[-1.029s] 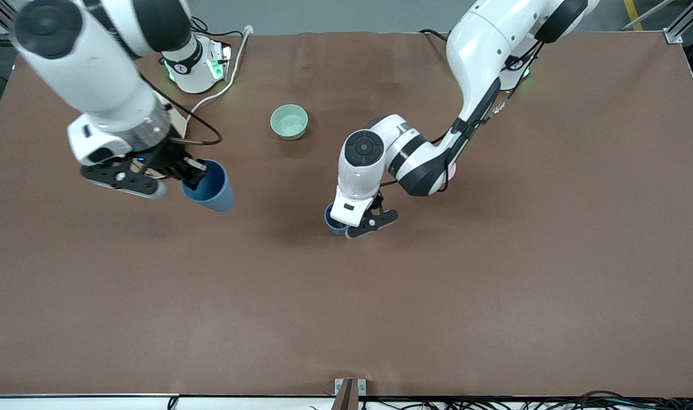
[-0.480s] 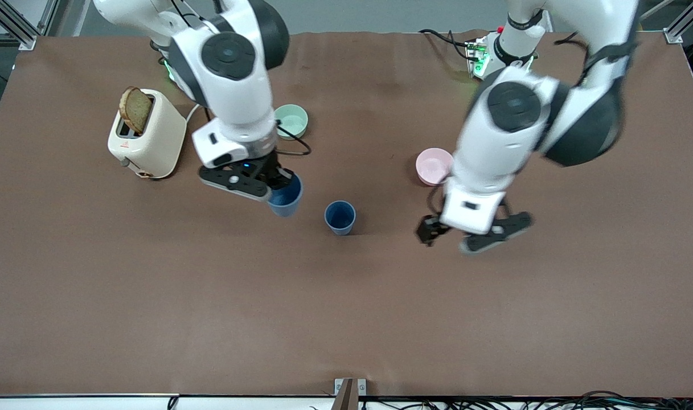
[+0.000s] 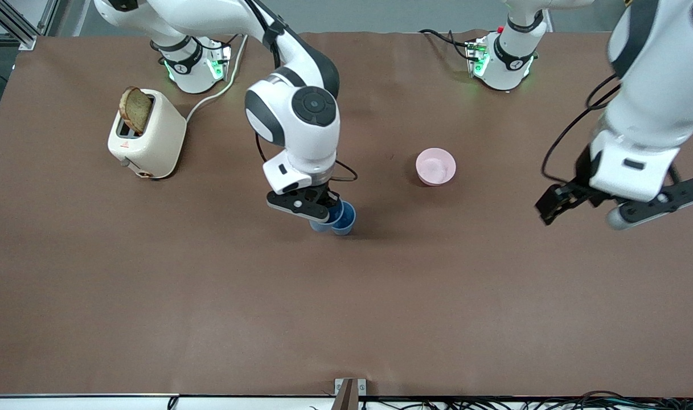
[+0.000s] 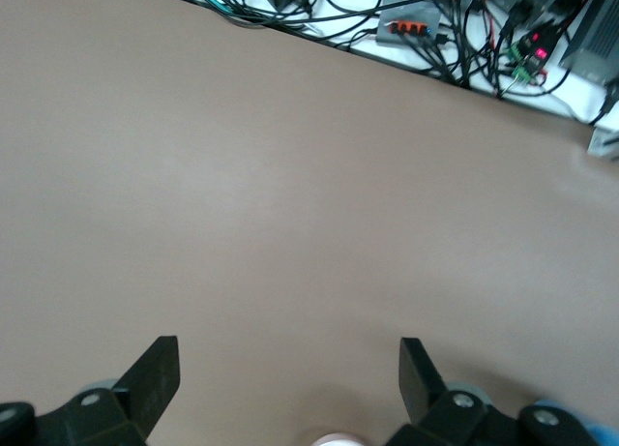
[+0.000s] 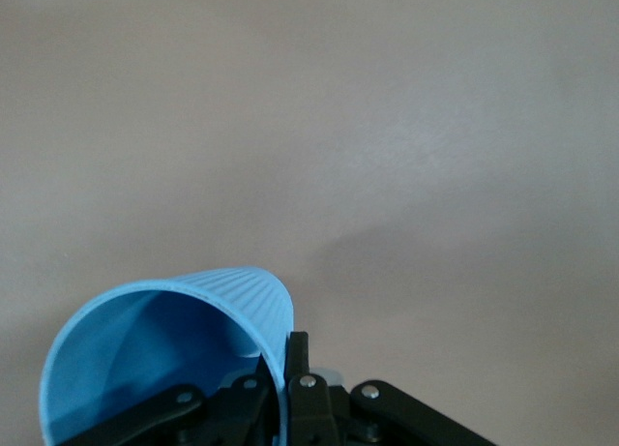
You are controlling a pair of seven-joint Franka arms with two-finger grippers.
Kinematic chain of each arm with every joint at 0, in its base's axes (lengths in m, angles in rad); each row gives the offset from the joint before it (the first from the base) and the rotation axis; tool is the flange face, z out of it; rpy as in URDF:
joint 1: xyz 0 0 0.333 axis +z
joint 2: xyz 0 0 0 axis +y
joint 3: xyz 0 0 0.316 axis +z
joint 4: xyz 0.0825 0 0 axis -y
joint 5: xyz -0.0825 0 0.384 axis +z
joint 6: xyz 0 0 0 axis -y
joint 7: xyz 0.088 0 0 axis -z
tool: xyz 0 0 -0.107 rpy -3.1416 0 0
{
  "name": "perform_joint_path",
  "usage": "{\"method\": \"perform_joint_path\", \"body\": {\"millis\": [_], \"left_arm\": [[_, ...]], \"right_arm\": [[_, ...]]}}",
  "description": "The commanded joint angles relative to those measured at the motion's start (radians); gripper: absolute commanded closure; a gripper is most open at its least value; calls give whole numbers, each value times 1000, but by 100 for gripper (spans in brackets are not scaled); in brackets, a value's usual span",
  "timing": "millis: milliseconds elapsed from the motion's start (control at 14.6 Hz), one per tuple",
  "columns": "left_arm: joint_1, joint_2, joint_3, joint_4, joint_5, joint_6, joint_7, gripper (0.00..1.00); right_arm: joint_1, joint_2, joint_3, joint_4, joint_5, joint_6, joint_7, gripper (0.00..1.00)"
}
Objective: Stack blue cups with both arms
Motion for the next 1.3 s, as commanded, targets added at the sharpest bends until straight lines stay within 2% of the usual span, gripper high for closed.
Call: {"method": "perform_joint_path", "body": {"millis": [0, 137, 206, 411, 617, 891, 1234], "left_arm": [[62, -80, -7, -34, -33, -72, 156, 0], [90, -127, 6, -46, -87, -118, 243, 0], [88, -156, 45, -66, -107, -127, 282, 0], [82, -255, 128, -170, -182, -141, 426, 0], [79, -347, 153, -269, -193, -192, 521, 0], [32, -376, 153, -325, -191, -198, 518, 0], [33, -364, 153, -318, -190, -198, 518, 0]], "right_arm": [[30, 26, 0, 36, -23, -7, 14, 99], [35, 26, 0, 36, -21, -10, 16, 99], [35, 26, 1, 36, -21, -7, 16, 99], [44, 35, 1, 35, -20, -4, 17, 99], [53, 46, 1, 32, -23, 7, 19, 99], [60, 65, 0, 32, -24, 10, 20, 98], [63, 73, 0, 28, -29, 39, 22, 98]]}}
